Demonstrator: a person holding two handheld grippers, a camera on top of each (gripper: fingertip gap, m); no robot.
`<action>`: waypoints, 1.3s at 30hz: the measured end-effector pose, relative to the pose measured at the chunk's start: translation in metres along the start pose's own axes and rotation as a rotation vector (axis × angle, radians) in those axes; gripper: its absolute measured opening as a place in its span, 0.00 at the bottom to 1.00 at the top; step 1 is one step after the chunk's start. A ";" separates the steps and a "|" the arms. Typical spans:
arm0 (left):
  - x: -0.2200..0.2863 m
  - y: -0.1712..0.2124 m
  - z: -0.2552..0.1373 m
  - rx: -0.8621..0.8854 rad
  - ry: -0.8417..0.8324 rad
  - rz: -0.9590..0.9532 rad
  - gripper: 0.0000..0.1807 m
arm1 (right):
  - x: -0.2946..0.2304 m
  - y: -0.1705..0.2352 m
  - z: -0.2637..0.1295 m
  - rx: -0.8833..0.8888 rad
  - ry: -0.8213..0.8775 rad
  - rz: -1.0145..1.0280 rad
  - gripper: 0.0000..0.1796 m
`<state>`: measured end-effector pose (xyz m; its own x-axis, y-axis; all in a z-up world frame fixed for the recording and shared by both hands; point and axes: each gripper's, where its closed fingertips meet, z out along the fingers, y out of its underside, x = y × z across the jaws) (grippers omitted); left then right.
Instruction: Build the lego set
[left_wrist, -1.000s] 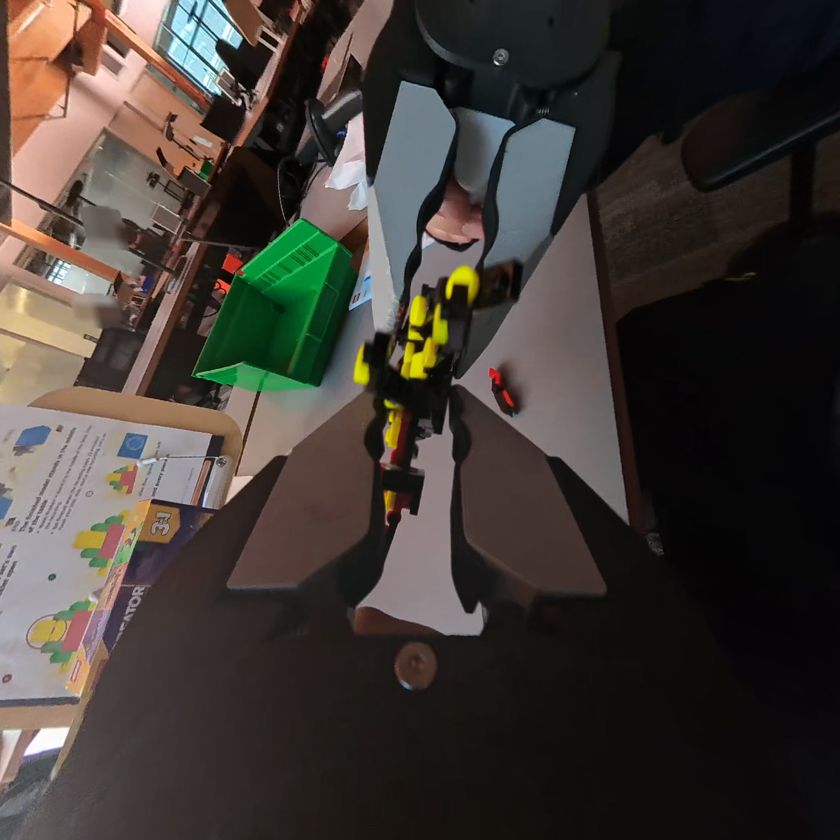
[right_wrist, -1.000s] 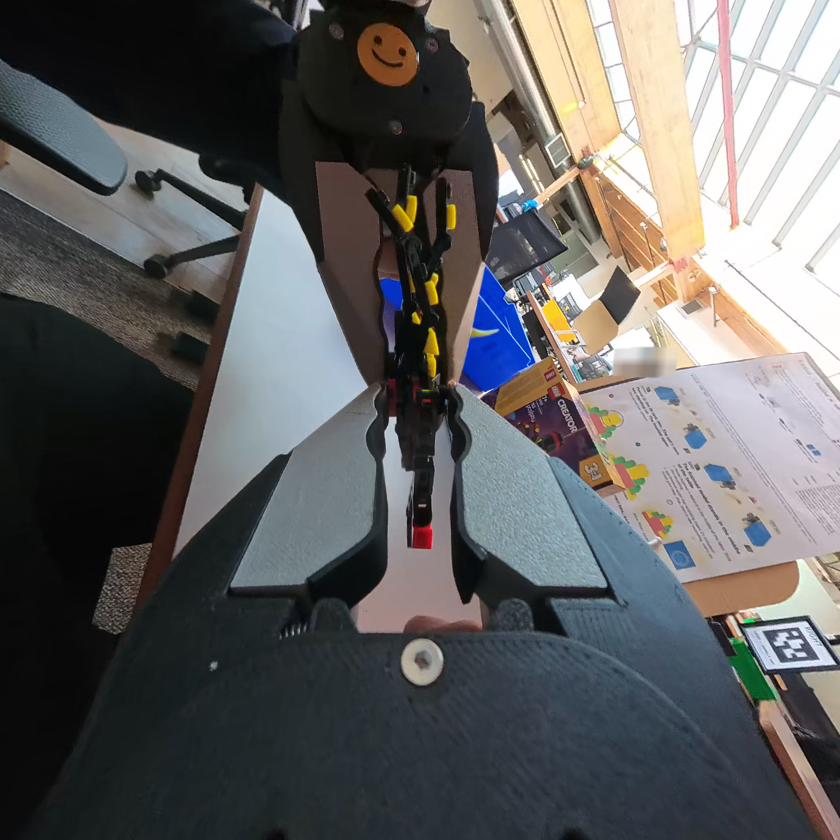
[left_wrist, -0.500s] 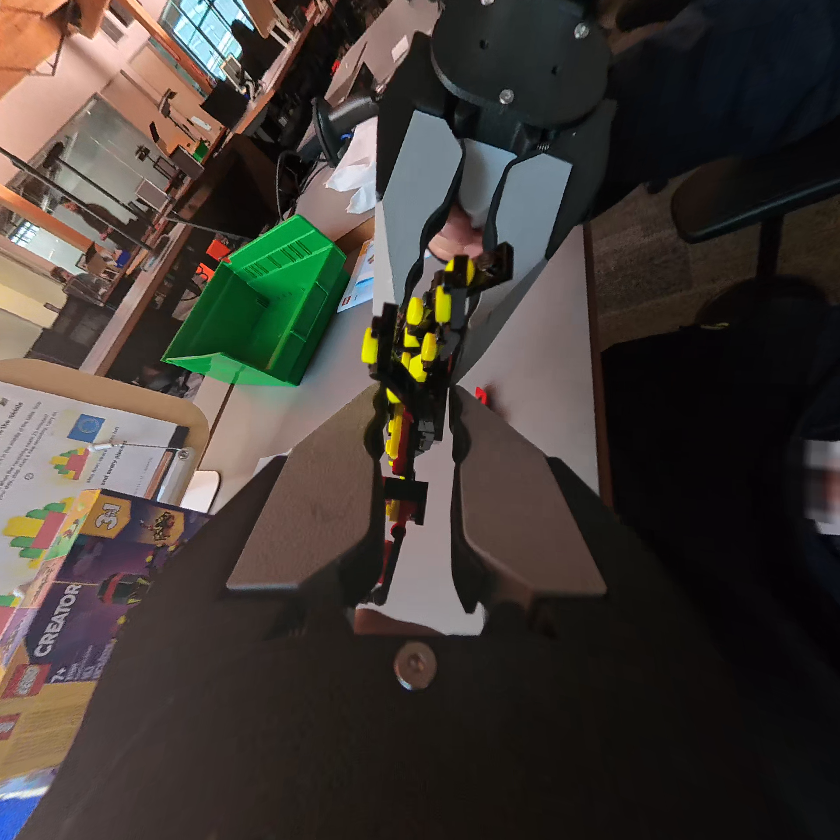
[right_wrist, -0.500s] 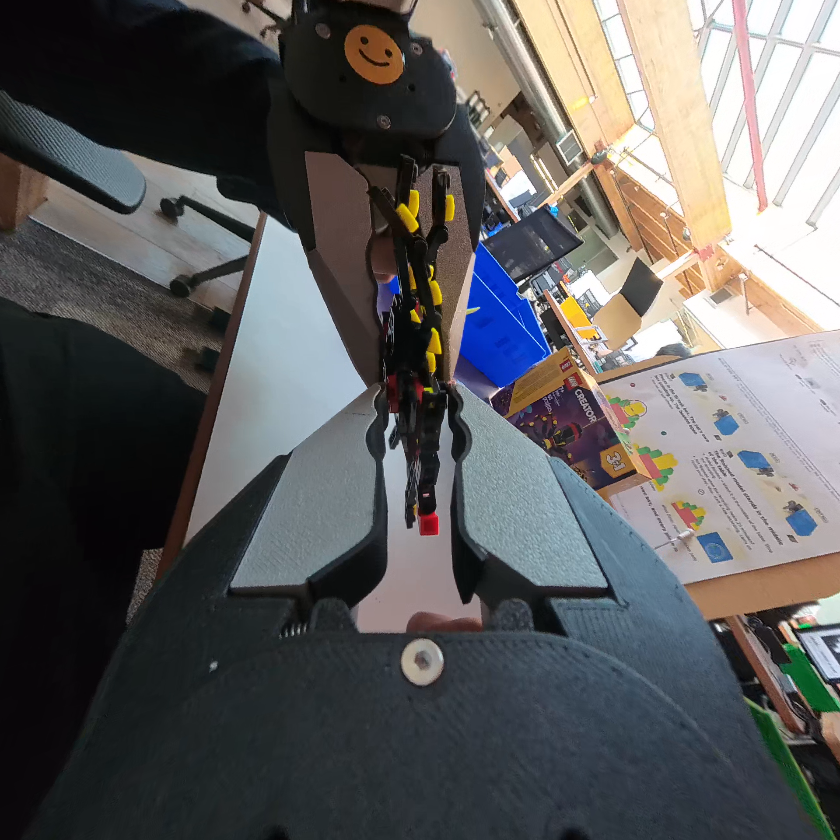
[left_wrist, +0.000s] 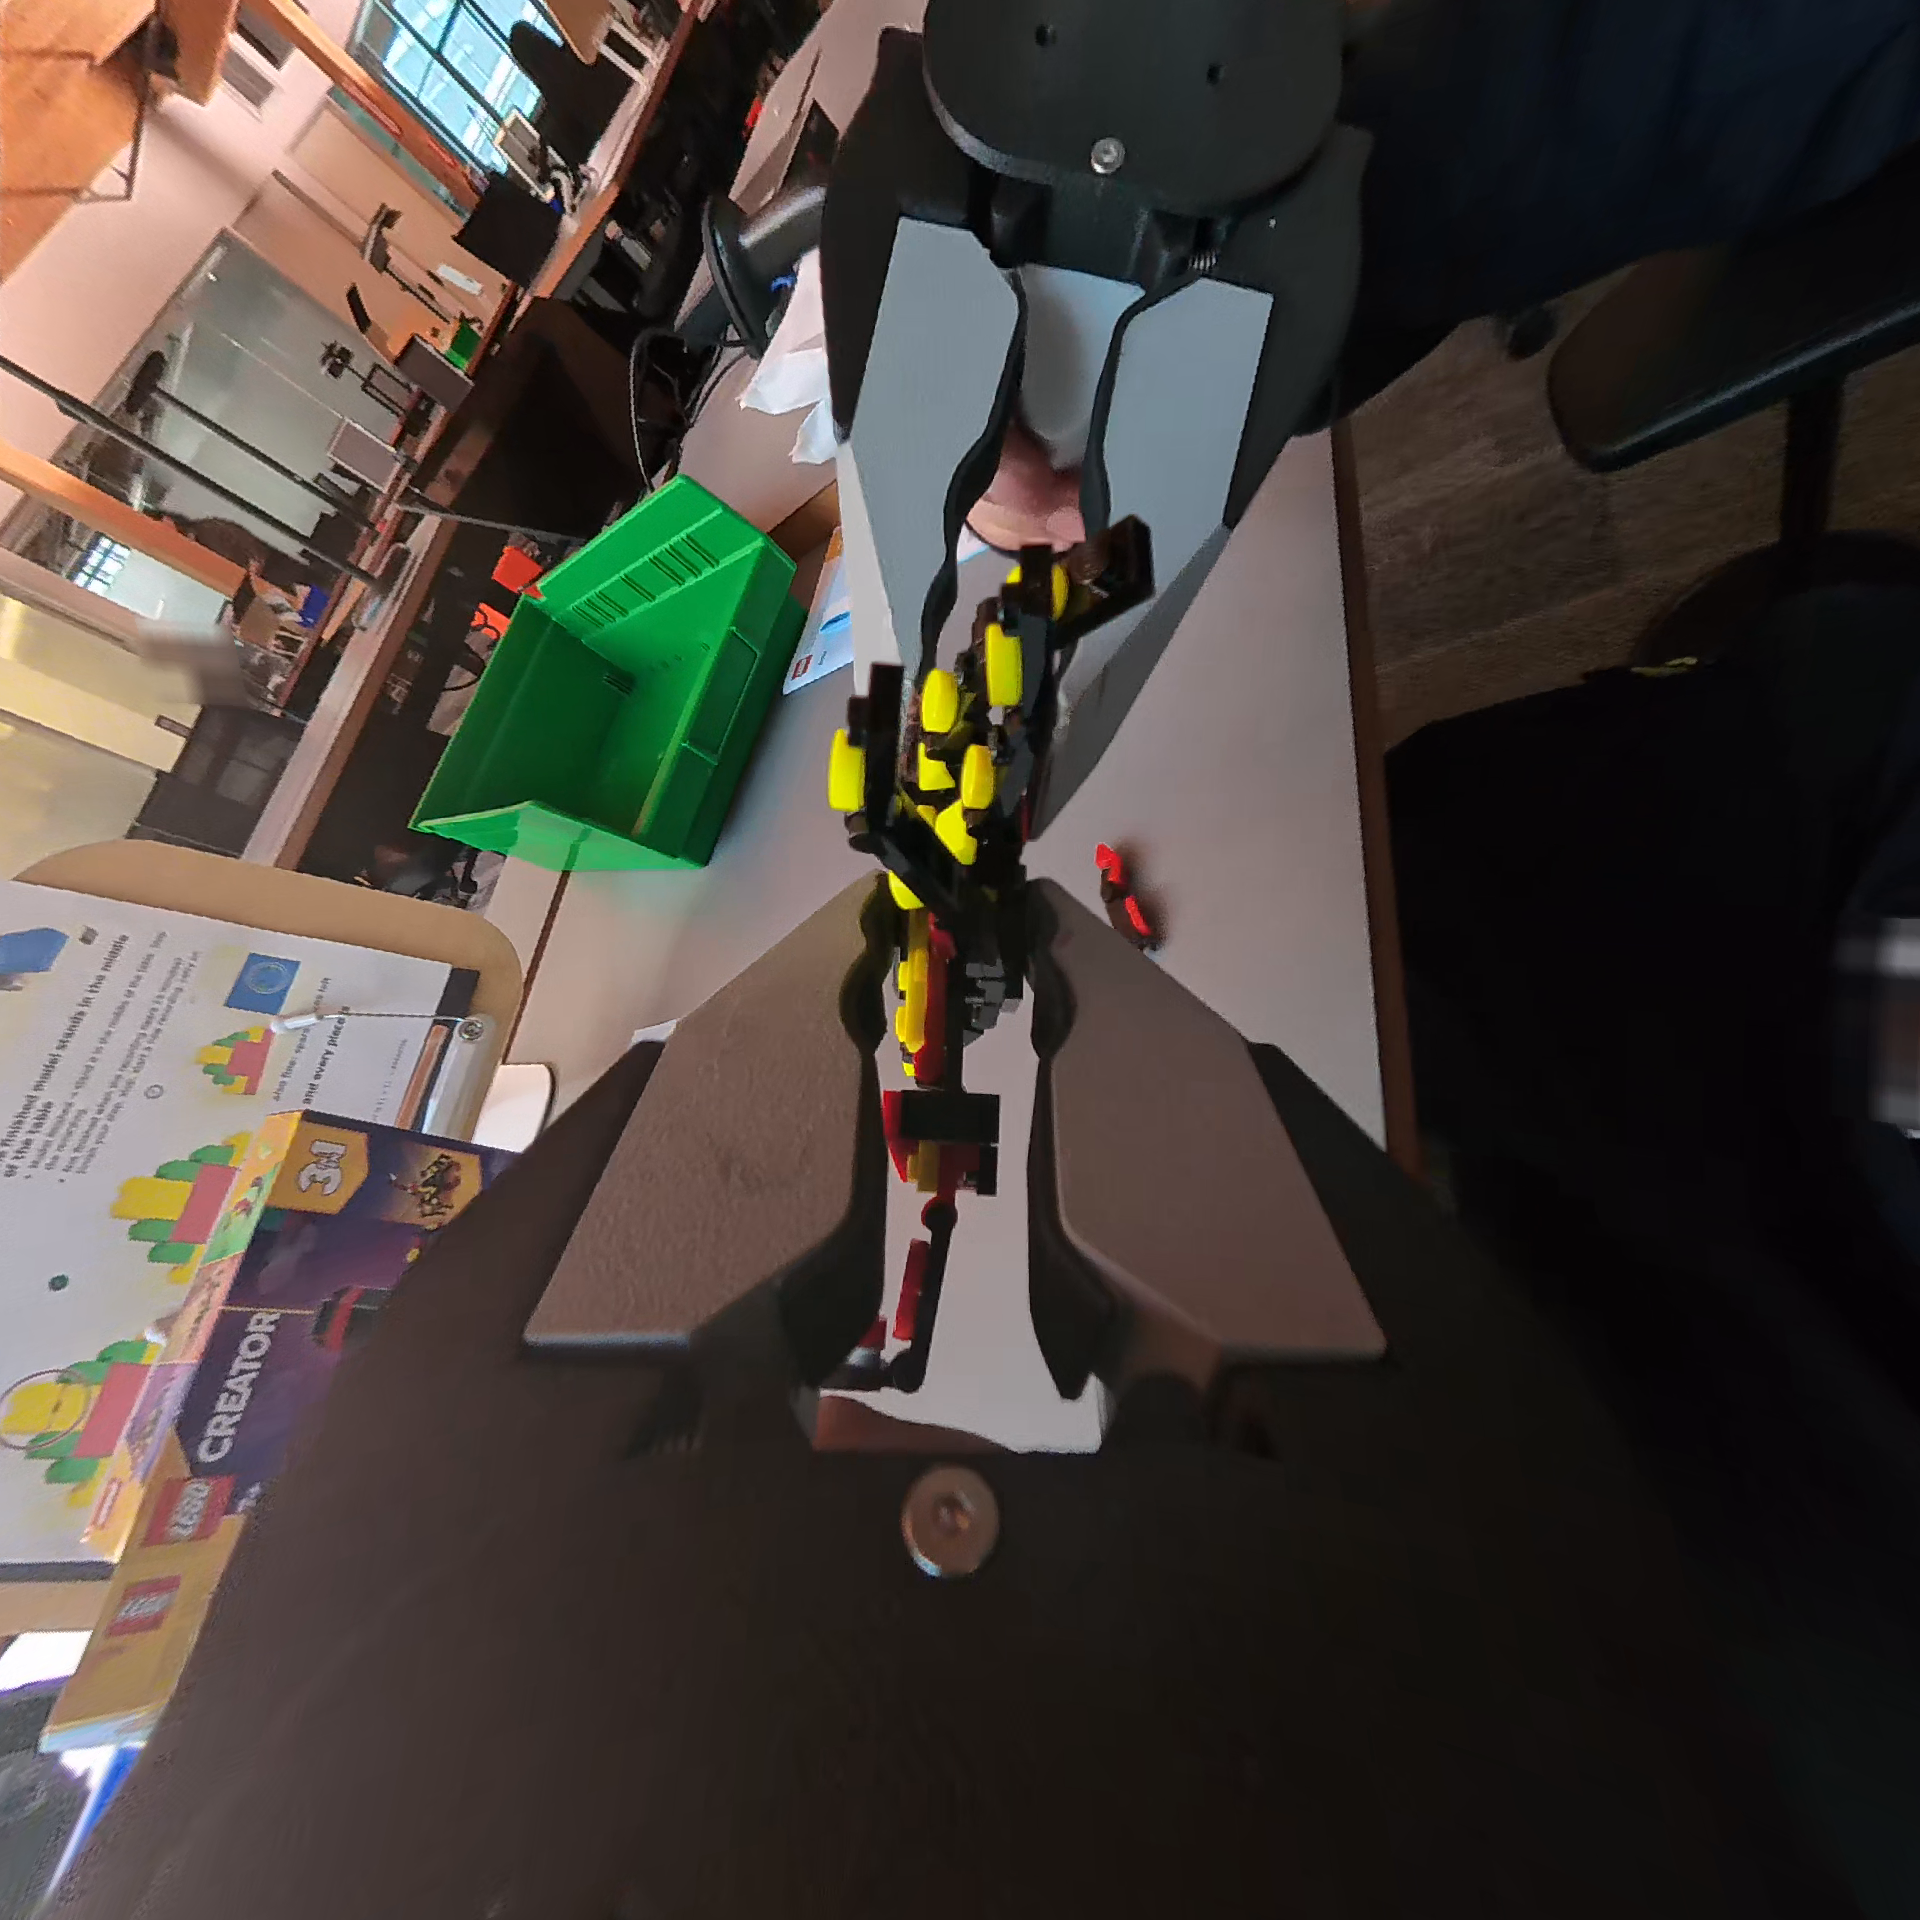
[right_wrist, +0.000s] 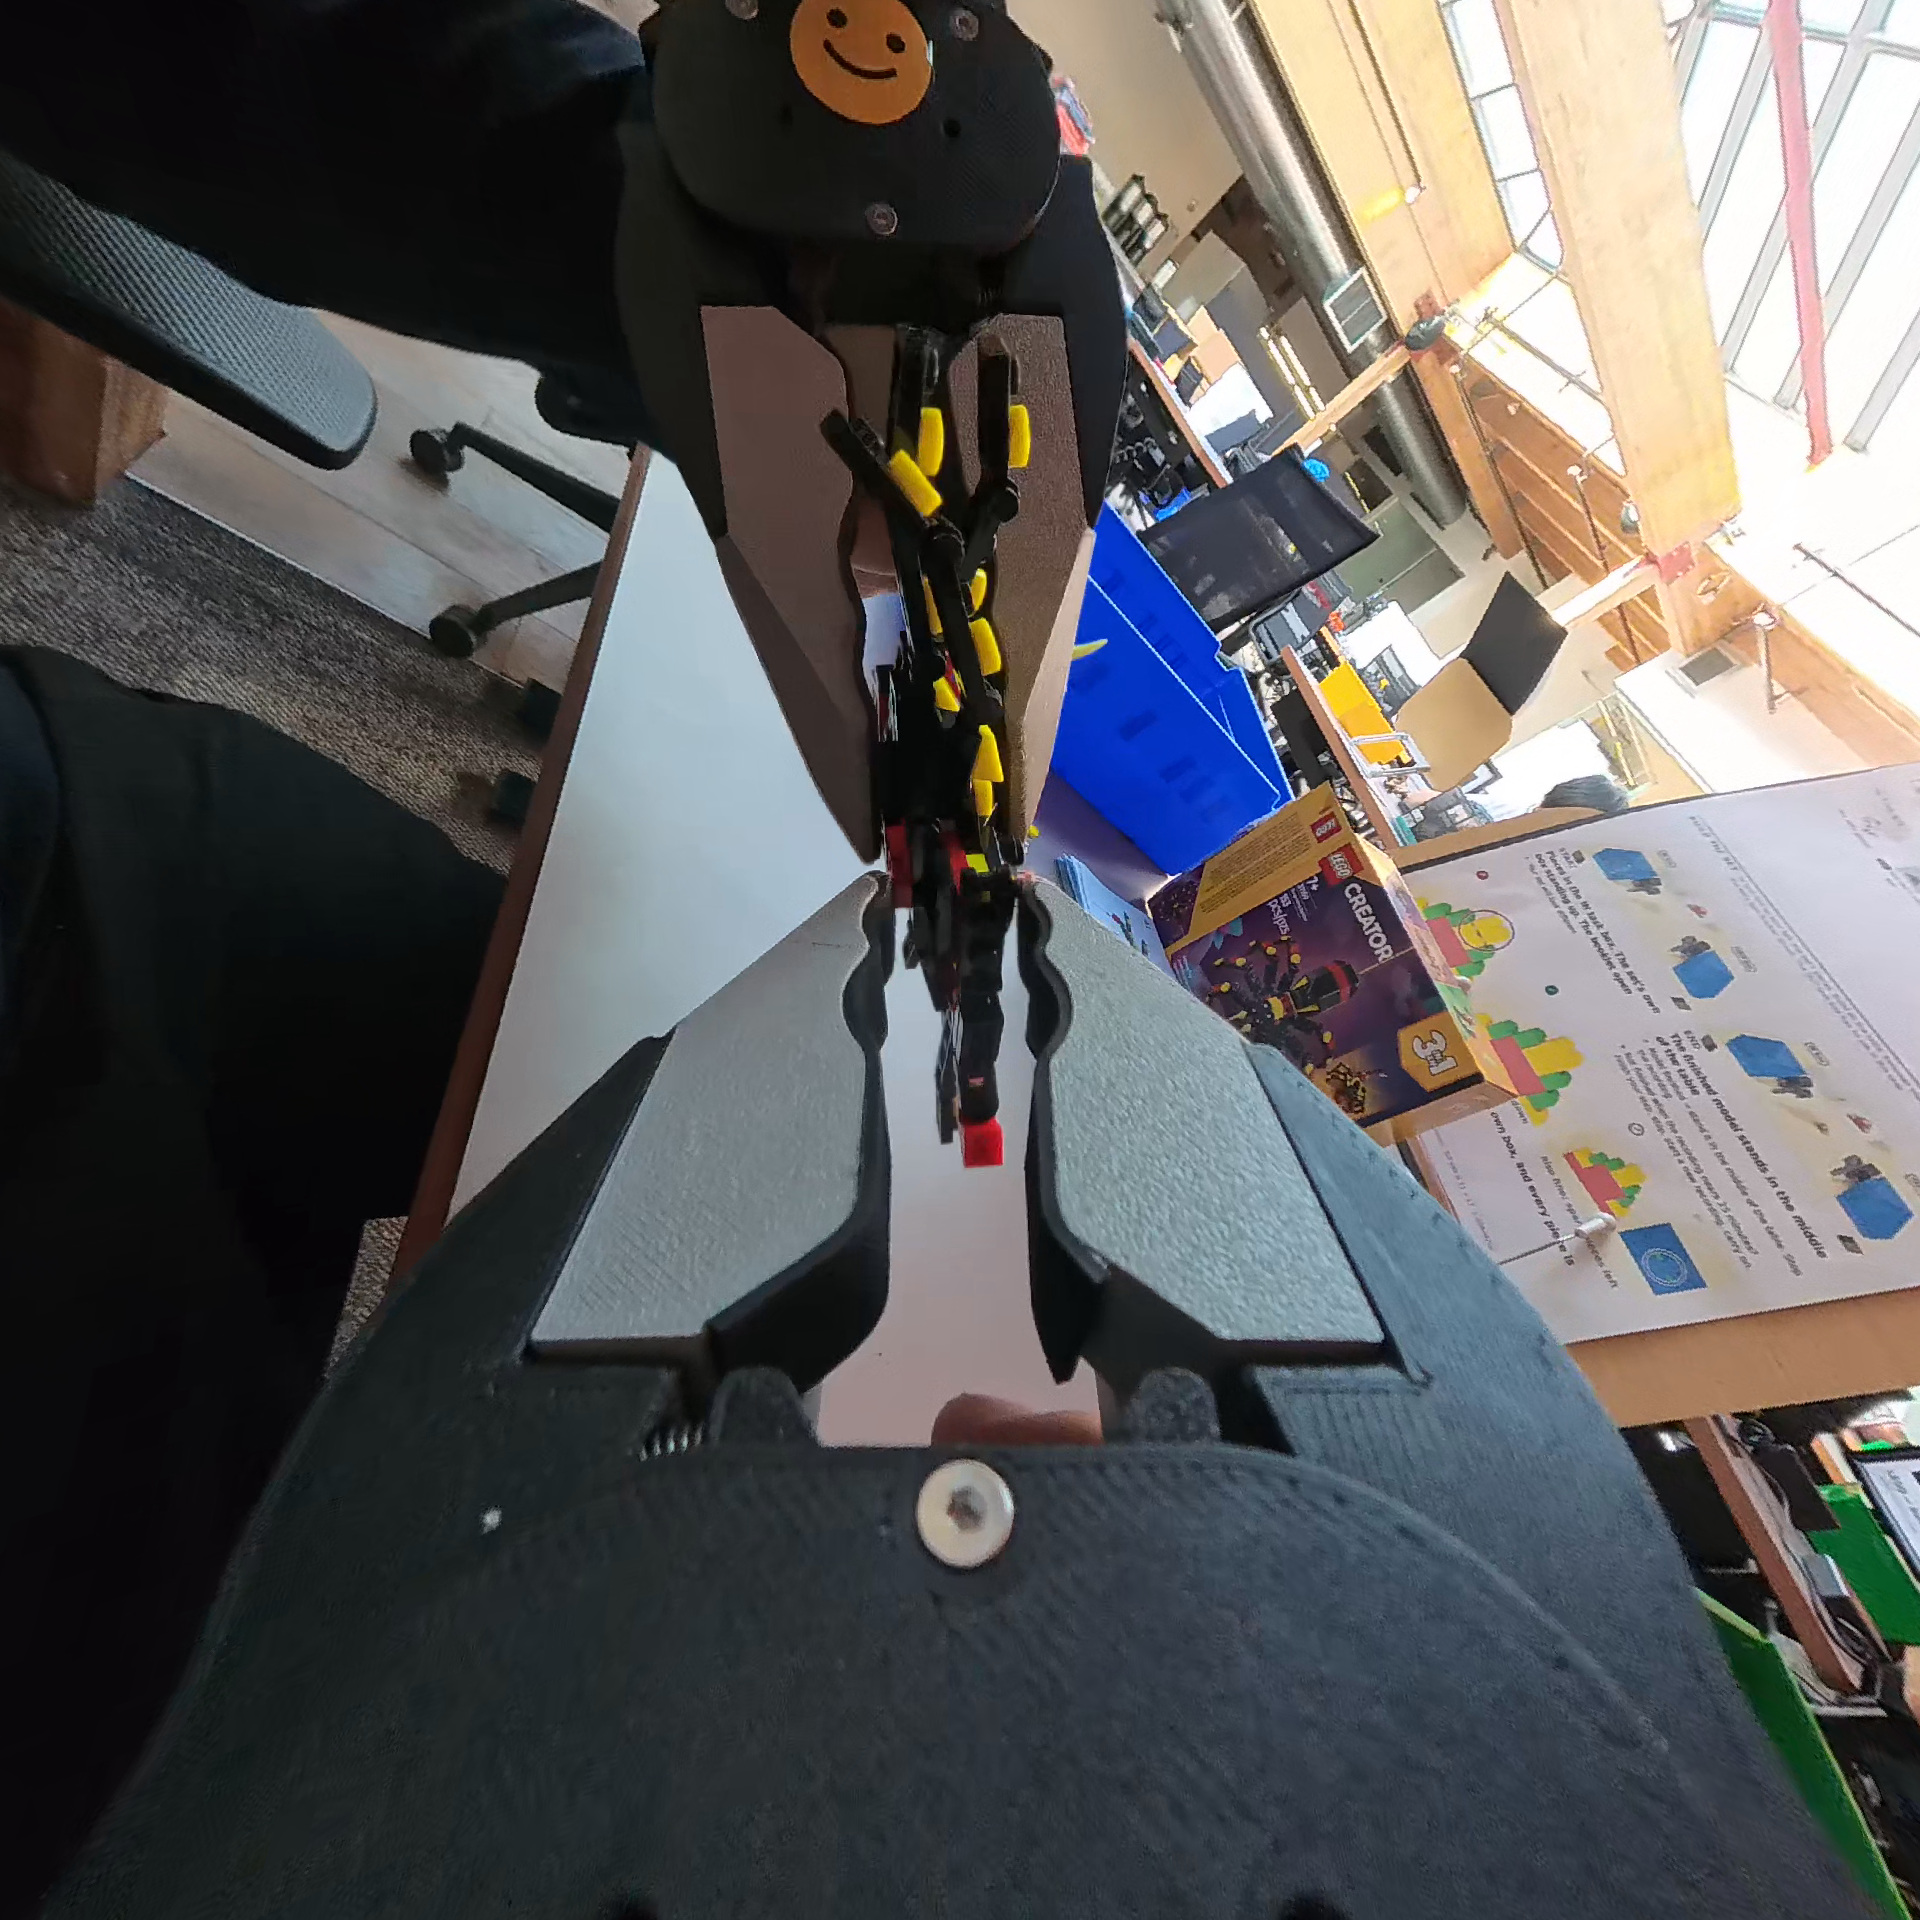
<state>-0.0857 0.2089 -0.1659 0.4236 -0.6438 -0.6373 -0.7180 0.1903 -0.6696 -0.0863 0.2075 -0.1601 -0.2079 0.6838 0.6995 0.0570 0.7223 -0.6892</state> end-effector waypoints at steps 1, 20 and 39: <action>0.000 -0.001 0.000 0.000 0.001 0.010 0.12 | 0.000 0.000 -0.001 0.003 -0.003 0.005 0.11; -0.005 0.028 0.007 -0.112 -0.102 0.176 0.11 | 0.002 0.027 -0.016 -0.120 -0.059 0.056 0.15; -0.005 0.081 0.029 -0.214 -0.187 0.231 0.12 | -0.056 0.119 -0.015 -0.463 -0.359 0.498 0.03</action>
<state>-0.1299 0.2488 -0.2276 0.3164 -0.4516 -0.8343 -0.8974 0.1425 -0.4175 -0.0534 0.2565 -0.2785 -0.3505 0.9213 0.1687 0.6138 0.3619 -0.7016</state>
